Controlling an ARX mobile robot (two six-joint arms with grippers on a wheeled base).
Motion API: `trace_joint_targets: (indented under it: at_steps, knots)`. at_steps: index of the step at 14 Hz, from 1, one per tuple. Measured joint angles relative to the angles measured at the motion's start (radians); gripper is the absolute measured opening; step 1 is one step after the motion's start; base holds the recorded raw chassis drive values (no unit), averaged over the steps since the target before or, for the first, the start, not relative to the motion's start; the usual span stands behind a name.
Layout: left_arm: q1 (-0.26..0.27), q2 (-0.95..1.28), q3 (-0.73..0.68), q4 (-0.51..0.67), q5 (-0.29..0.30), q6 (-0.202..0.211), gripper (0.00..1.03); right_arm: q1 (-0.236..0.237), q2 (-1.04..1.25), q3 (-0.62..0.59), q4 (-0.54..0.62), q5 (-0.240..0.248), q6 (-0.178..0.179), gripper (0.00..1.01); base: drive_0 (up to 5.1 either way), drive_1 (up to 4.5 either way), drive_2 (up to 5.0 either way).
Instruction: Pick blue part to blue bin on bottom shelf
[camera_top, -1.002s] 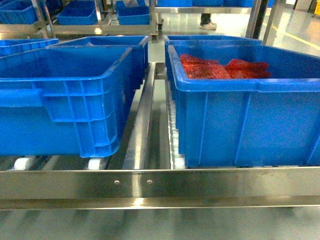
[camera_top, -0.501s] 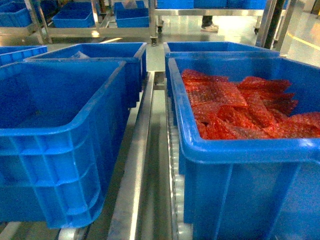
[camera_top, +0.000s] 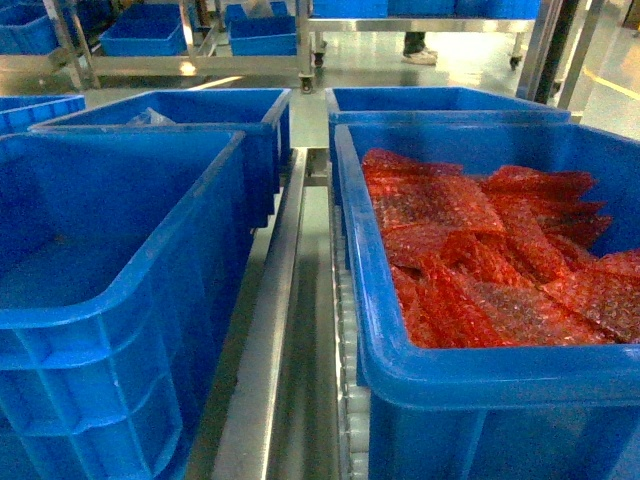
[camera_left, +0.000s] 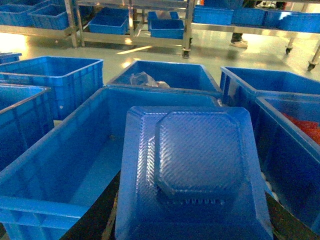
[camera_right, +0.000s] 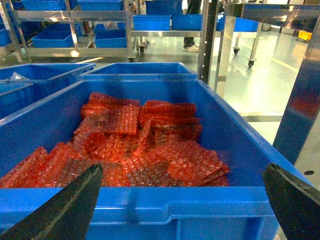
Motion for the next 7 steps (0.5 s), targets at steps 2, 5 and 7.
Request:
trace_joint_targets:
  at_steps: [2, 5, 7]
  knots:
    - [0.0, 0.0, 0.0, 0.0, 0.0, 0.0, 0.43, 0.0, 0.0, 0.0, 0.0, 0.0, 0.0, 0.98, 0.0, 0.0, 0.0]
    - [0.0, 0.0, 0.0, 0.0, 0.0, 0.0, 0.43, 0.0, 0.0, 0.0, 0.0, 0.0, 0.0, 0.98, 0.0, 0.0, 0.0]
    - [0.0, 0.0, 0.0, 0.0, 0.0, 0.0, 0.43, 0.0, 0.0, 0.0, 0.0, 0.0, 0.0, 0.98, 0.0, 0.0, 0.0]
